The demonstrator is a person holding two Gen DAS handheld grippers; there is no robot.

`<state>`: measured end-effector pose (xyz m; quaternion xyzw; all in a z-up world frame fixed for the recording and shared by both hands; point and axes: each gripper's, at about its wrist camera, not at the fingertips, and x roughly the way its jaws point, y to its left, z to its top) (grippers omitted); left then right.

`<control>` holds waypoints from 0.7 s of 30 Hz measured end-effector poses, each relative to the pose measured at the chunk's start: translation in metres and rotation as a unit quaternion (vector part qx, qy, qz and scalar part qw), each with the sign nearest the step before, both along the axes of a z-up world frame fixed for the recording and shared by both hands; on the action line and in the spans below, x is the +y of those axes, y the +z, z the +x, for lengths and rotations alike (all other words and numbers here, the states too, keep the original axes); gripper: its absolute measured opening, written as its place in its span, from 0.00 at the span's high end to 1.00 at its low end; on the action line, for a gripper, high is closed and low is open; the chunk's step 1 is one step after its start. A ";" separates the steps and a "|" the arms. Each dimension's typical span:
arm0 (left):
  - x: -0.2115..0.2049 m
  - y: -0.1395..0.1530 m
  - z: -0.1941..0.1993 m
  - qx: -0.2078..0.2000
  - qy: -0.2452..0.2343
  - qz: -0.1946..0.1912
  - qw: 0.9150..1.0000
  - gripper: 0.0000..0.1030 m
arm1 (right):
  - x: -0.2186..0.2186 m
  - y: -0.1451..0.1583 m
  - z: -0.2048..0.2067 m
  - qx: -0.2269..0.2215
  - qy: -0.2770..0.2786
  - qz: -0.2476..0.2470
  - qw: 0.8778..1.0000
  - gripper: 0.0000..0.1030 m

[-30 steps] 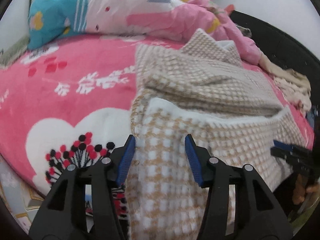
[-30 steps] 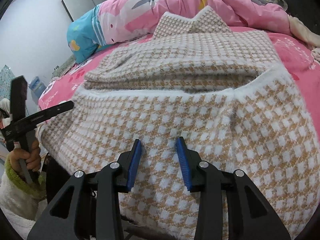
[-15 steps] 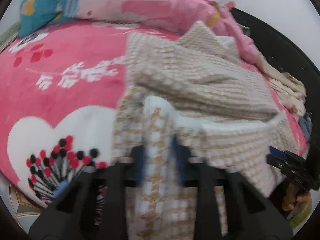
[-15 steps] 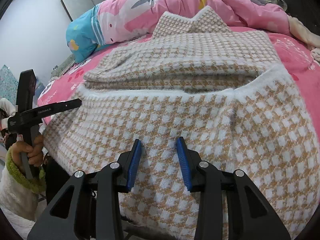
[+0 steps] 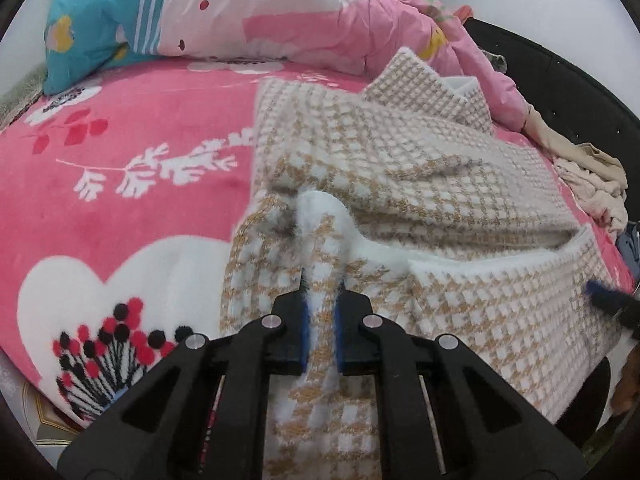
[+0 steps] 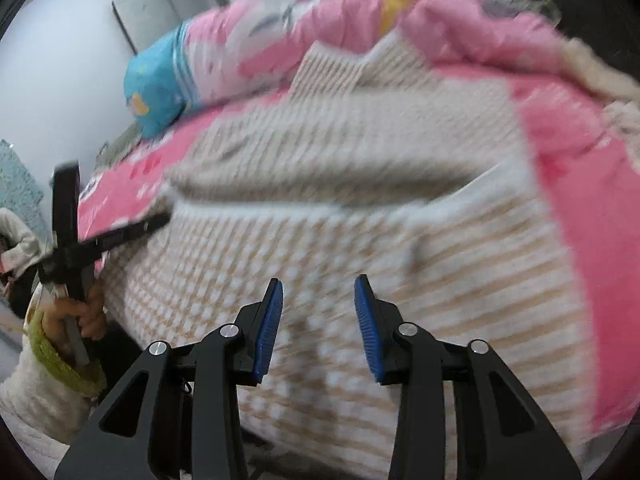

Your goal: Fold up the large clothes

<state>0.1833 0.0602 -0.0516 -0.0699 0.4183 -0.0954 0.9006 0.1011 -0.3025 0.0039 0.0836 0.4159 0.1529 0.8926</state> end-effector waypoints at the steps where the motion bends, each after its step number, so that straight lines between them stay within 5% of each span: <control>1: 0.000 -0.001 0.000 0.001 0.000 -0.003 1.000 0.91 | -0.011 0.006 0.001 -0.007 -0.016 -0.003 1.000 0.62; 5: -0.001 0.001 -0.001 -0.001 0.000 -0.008 1.000 0.91 | -0.060 0.011 0.020 -0.003 -0.082 -0.025 0.996 0.62; 11: 0.004 -0.004 0.000 -0.003 0.006 -0.016 1.000 0.90 | -0.067 -0.018 0.042 0.036 -0.074 -0.045 0.996 0.63; 15: 0.002 -0.003 -0.002 -0.013 0.004 0.004 1.000 0.90 | -0.053 -0.012 0.030 0.013 -0.060 -0.064 0.996 0.91; 21: 0.005 0.041 -0.023 -0.089 0.005 0.002 0.996 0.91 | -0.044 0.029 0.003 -0.071 -0.086 -0.095 0.989 0.93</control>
